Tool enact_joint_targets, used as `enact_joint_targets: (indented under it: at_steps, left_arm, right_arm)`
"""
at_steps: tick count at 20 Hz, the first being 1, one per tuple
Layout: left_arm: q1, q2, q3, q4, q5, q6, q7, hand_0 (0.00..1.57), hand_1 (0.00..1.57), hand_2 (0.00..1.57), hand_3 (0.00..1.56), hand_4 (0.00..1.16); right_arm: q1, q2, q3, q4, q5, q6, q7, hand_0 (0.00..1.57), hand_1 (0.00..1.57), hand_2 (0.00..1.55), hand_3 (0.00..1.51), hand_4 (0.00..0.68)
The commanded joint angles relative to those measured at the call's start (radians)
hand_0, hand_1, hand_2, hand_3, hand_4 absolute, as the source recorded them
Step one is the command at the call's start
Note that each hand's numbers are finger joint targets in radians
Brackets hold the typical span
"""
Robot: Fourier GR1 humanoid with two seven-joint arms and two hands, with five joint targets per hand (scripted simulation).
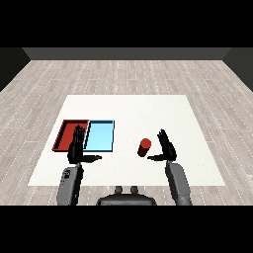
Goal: Pick the red can and put it in the red box
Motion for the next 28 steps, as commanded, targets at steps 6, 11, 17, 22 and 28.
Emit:
enact_joint_targets:
  at_steps: [6,11,17,22,28]
  left_arm:
    - [0.068,0.000,-0.001,-0.086,0.043,-0.023,0.036,0.00,0.00,0.00,0.00,0.00]
    - [-0.066,-0.005,-0.001,0.029,-0.014,0.027,0.028,0.00,0.00,0.00,0.00,0.00]
    - [-0.042,0.045,0.054,-0.010,0.050,-0.025,0.059,0.00,0.00,0.00,0.00,0.00]
    - [0.051,-0.002,-0.010,-0.031,-0.007,-0.007,-0.014,0.00,0.00,0.00,0.00,0.00]
    - [-0.004,0.054,0.071,0.059,0.051,-0.062,-0.064,0.00,0.00,0.00,0.00,0.00]
  right_arm:
    - [-0.088,-0.002,-0.014,0.137,-0.054,0.010,-0.010,0.00,0.00,0.00,0.00,0.000]
    - [-0.081,0.026,0.043,0.184,-0.036,-0.042,-0.051,0.00,0.00,0.00,0.00,0.000]
    - [-0.103,0.026,0.051,0.194,-0.038,-0.029,-0.028,0.00,0.00,0.00,0.00,0.000]
    - [-0.194,0.026,0.056,0.398,-0.072,-0.010,-0.151,0.00,0.00,0.00,0.00,0.000]
    - [-0.252,0.011,0.044,0.306,-0.103,-0.027,-0.007,0.00,0.00,0.00,0.00,0.000]
